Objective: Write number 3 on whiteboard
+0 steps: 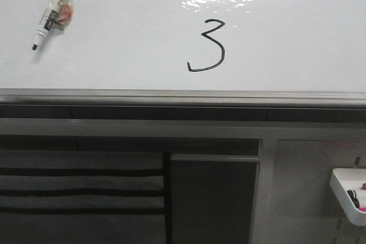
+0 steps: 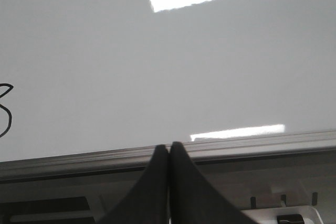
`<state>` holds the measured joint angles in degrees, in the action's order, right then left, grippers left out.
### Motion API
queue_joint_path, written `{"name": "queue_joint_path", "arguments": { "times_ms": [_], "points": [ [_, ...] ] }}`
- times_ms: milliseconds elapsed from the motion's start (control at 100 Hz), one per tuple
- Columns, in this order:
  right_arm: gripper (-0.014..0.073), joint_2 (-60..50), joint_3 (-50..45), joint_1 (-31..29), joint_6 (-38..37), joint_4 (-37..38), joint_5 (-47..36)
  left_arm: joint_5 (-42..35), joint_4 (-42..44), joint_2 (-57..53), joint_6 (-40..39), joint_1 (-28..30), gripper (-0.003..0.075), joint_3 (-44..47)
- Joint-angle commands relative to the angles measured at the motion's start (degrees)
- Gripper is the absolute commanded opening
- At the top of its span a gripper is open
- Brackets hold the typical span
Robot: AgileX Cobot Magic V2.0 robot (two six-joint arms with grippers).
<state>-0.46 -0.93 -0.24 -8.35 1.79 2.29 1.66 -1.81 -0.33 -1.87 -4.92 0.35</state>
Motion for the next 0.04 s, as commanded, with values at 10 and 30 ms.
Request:
{"name": "queue_joint_path", "arguments": {
  "times_ms": [10, 30],
  "points": [
    [-0.0074, -1.2, -1.2, -0.2, 0.1, 0.1, -4.3, -4.6, 0.0, -1.7, -0.6, 0.1, -0.0018, 0.1],
    [-0.0074, -1.2, -1.2, -0.2, 0.1, 0.1, -4.3, -4.6, 0.0, -1.7, -0.6, 0.1, -0.0018, 0.1]
  ]
}}
